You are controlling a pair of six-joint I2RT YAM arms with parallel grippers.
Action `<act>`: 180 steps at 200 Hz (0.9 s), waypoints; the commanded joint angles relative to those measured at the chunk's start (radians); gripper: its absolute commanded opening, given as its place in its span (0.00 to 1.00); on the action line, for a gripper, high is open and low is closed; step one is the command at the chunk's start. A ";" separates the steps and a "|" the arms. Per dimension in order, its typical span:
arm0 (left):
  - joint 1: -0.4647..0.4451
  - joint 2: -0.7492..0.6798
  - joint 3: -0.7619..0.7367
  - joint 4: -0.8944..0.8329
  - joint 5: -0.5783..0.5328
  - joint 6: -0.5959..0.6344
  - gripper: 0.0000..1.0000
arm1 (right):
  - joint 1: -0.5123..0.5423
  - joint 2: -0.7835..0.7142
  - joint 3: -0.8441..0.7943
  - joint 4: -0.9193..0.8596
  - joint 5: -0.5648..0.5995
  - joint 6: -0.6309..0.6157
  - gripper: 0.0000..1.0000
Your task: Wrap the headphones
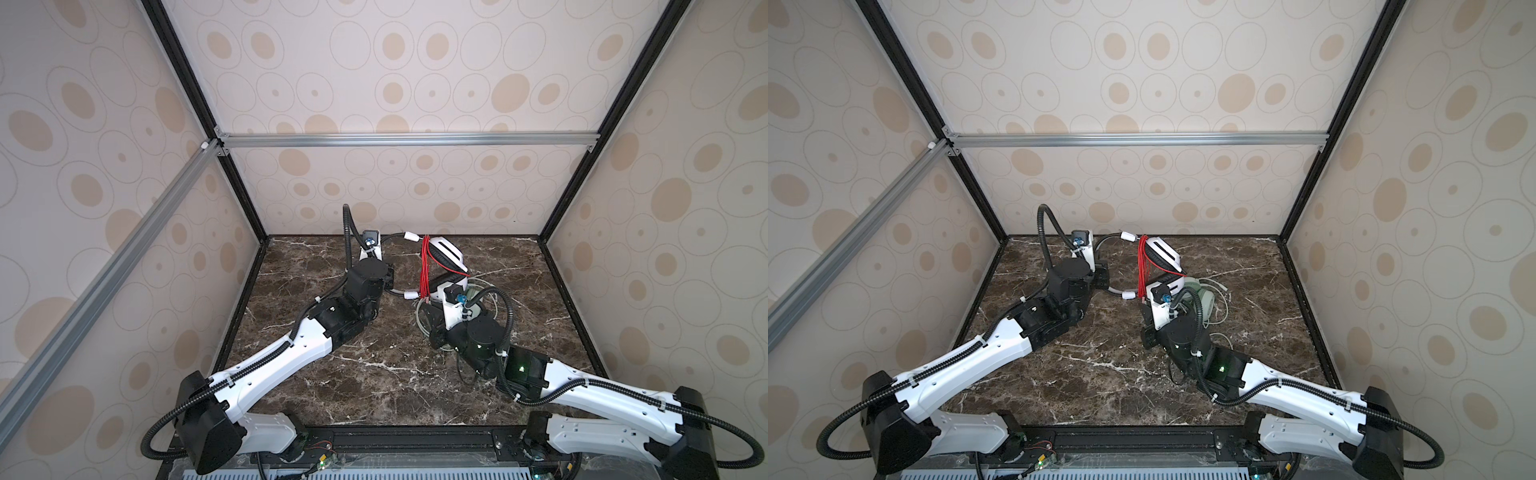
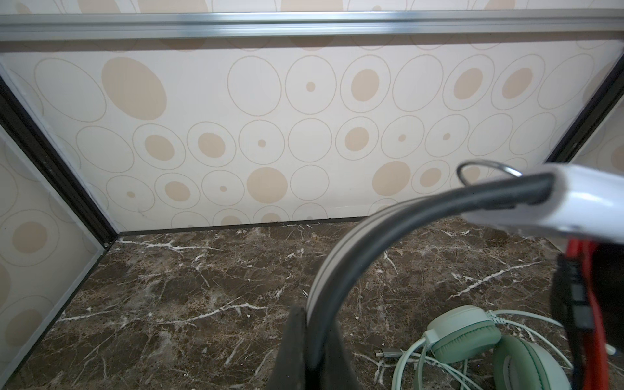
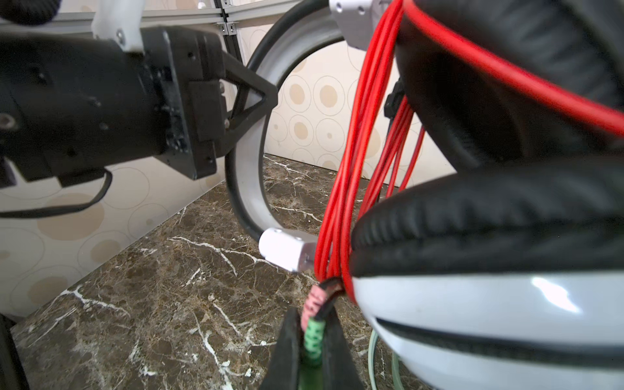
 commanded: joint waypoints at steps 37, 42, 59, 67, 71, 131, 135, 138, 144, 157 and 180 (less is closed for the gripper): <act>-0.002 -0.067 -0.034 0.013 0.025 0.011 0.00 | 0.010 0.052 0.092 0.066 0.056 0.045 0.08; -0.001 -0.068 -0.034 0.012 0.029 0.011 0.00 | 0.011 0.059 0.092 0.067 0.054 0.047 0.09; 0.000 -0.068 -0.036 0.012 0.042 0.009 0.00 | 0.011 0.075 0.093 0.067 0.051 0.052 0.13; 0.001 -0.068 -0.035 0.013 0.055 0.008 0.00 | 0.010 0.076 0.092 0.067 0.048 0.055 0.16; 0.001 -0.069 -0.035 0.011 0.062 0.007 0.00 | 0.010 0.078 0.091 0.067 0.044 0.054 0.18; 0.019 -0.069 -0.026 -0.020 0.115 -0.025 0.00 | -0.003 0.062 0.073 0.049 0.022 0.050 0.42; 0.019 -0.068 -0.024 -0.024 0.117 -0.027 0.00 | -0.004 0.061 0.073 0.050 0.021 0.050 0.43; 0.020 -0.067 -0.022 -0.027 0.117 -0.029 0.00 | -0.005 0.059 0.071 0.051 0.020 0.048 0.43; 0.021 -0.065 -0.017 -0.035 0.117 -0.031 0.00 | -0.007 0.057 0.067 0.055 0.017 0.047 0.43; 0.025 -0.057 -0.010 -0.050 0.111 -0.034 0.00 | -0.008 0.051 0.062 0.063 0.001 0.036 0.45; 0.050 -0.046 -0.009 -0.075 0.130 -0.052 0.00 | -0.008 0.044 0.066 0.067 -0.054 -0.010 0.50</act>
